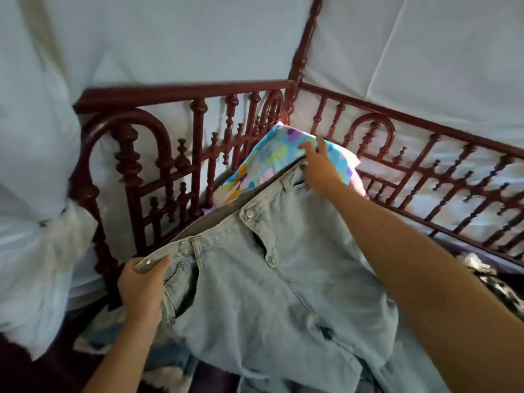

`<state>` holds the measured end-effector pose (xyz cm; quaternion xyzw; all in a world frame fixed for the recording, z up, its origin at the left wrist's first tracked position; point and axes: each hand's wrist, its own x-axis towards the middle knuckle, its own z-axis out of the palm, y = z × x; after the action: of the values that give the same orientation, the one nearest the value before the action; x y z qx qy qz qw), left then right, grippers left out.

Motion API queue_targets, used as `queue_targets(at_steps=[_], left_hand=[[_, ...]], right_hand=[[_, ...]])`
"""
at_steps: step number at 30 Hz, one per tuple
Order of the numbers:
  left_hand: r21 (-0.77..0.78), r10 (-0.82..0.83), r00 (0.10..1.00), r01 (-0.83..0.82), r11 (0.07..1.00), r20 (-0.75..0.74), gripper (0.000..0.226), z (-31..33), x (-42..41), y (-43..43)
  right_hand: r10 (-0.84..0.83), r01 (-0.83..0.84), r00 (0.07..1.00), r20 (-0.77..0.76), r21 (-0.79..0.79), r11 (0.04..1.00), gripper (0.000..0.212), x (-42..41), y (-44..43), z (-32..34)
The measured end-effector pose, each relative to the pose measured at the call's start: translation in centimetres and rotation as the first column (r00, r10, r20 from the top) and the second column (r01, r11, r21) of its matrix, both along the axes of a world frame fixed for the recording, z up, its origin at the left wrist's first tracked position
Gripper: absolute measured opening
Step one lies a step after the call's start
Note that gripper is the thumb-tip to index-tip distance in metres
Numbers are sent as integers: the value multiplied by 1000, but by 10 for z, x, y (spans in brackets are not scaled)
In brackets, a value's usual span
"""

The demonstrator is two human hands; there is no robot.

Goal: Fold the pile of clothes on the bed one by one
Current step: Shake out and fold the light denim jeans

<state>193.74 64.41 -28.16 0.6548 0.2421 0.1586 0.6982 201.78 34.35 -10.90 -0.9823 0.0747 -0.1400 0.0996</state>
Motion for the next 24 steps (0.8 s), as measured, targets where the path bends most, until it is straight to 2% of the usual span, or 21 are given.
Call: queue_targets(at_steps=[2, 4, 5, 7, 8, 10, 11, 13, 15, 17, 18, 19, 21, 22, 24], left_hand=[[71, 33, 999, -30, 997, -35, 25, -18, 9, 16], [242, -39, 990, 70, 968, -132, 44, -38, 12, 22], [409, -67, 979, 142, 901, -191, 55, -50, 12, 22], [680, -142, 945, 312, 664, -295, 65, -71, 2, 11], [711, -205, 910, 410, 571, -360, 67, -79, -7, 2], [703, -358, 831, 552, 449, -425, 71, -91, -28, -25], [703, -450, 776, 611, 363, -443, 71, -97, -38, -39], [737, -605, 628, 668, 98, -489, 69, -108, -61, -66], [739, -692, 464, 656, -152, -554, 72, -119, -81, -85], [735, -714, 359, 598, -318, -601, 74, -132, -96, -97], [709, -706, 299, 582, -398, -642, 74, -138, -102, -100], [688, -691, 254, 554, -469, -676, 74, -143, -109, -103], [639, -643, 201, 510, -576, -739, 77, -147, -114, -107], [605, -610, 193, 530, -594, -768, 77, -146, -115, -109], [594, -563, 245, 538, -598, -789, 71, -146, -109, -107]], right_hand=[[108, -102, 987, -117, 59, 993, 68, 11, 30, -29], [194, -175, 964, -182, 117, 978, 74, 5, 46, -68], [216, -188, 957, -196, 152, 970, 73, -5, 49, -91], [156, -95, 958, -240, 247, 964, 69, -38, 47, -141], [76, 13, 957, -281, 305, 952, 66, -62, 43, -167], [-106, 273, 913, -394, 397, 876, 60, -122, 33, -219], [-201, 406, 868, -454, 417, 813, 58, -158, 28, -242], [-378, 632, 749, -544, 416, 654, 54, -232, 24, -278], [-536, 803, 581, -612, 321, 503, 49, -300, 26, -305], [-632, 925, 373, -679, 219, 310, 47, -351, 34, -321], [-638, 954, 300, -709, 214, 210, 46, -369, 38, -327], [-622, 962, 266, -736, 240, 127, 43, -382, 42, -334], [-559, 953, 269, -784, 301, 37, 36, -395, 52, -343], [-542, 949, 260, -799, 314, -8, 32, -398, 57, -348], [-565, 922, 215, -797, 356, -152, 33, -392, 65, -352]])
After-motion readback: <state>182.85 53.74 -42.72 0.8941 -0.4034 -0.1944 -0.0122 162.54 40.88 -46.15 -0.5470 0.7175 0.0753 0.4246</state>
